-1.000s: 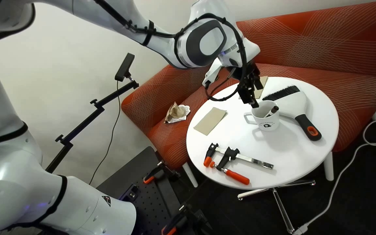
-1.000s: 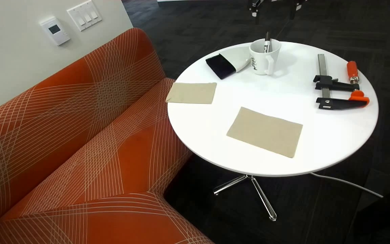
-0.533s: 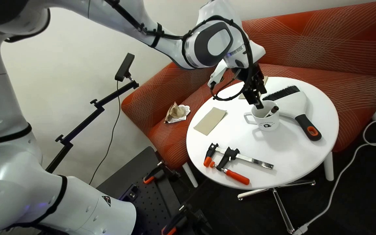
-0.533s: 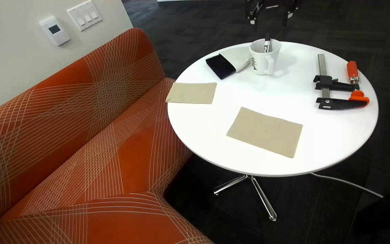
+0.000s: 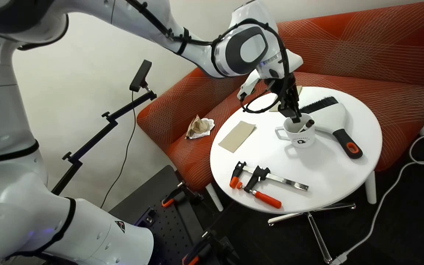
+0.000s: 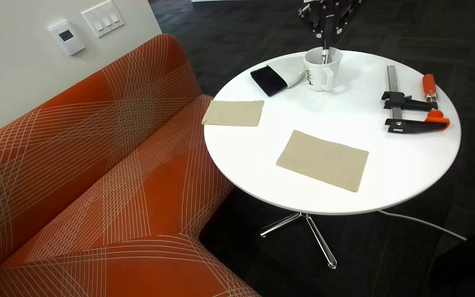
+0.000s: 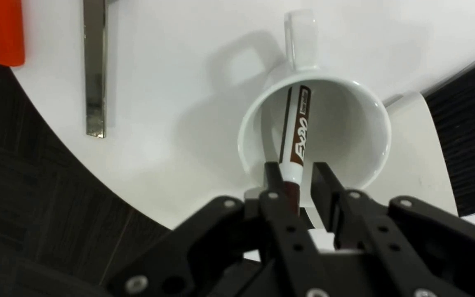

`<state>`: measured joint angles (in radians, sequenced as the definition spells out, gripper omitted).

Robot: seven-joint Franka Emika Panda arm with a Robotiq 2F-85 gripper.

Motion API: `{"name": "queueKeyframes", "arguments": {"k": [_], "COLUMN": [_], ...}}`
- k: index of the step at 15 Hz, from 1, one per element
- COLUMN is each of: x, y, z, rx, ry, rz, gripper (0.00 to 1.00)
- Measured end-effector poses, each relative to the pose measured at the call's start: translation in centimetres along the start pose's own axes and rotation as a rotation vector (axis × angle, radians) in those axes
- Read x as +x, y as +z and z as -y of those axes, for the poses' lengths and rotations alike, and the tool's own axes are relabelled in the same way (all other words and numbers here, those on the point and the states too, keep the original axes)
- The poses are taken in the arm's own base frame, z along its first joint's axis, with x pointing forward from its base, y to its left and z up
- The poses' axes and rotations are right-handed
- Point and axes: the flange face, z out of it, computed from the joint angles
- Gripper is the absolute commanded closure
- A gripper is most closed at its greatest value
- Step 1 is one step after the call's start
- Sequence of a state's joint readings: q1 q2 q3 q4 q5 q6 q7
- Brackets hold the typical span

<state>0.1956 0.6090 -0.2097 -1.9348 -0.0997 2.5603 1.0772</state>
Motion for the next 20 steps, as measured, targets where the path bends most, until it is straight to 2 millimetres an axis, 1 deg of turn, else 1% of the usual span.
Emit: {"name": "queueKeyframes", "arguments": {"k": [1, 6, 10, 15, 18, 19, 20], "x": [0.0, -0.2, -0.2, -0.1, 0.0, 0.0, 0.1], "y": [0.3, 1.6, 2.6, 3.8, 4.5, 4.7, 5.0], "z": [0.1, 0.9, 1.5, 2.1, 2.4, 2.5, 2.6], "rx": [-0.009, -0.043, -0.060, -0.069, -0.074, -0.075, -0.077], "ry": [-0.002, -0.011, -0.017, -0.023, -0.025, -0.025, -0.025], "rz": [0.004, 0.017, 0.021, 0.019, 0.017, 0.015, 0.013], "gripper": [0.69, 0.60, 0.58, 0.60, 0.57, 0.62, 0.83]}}
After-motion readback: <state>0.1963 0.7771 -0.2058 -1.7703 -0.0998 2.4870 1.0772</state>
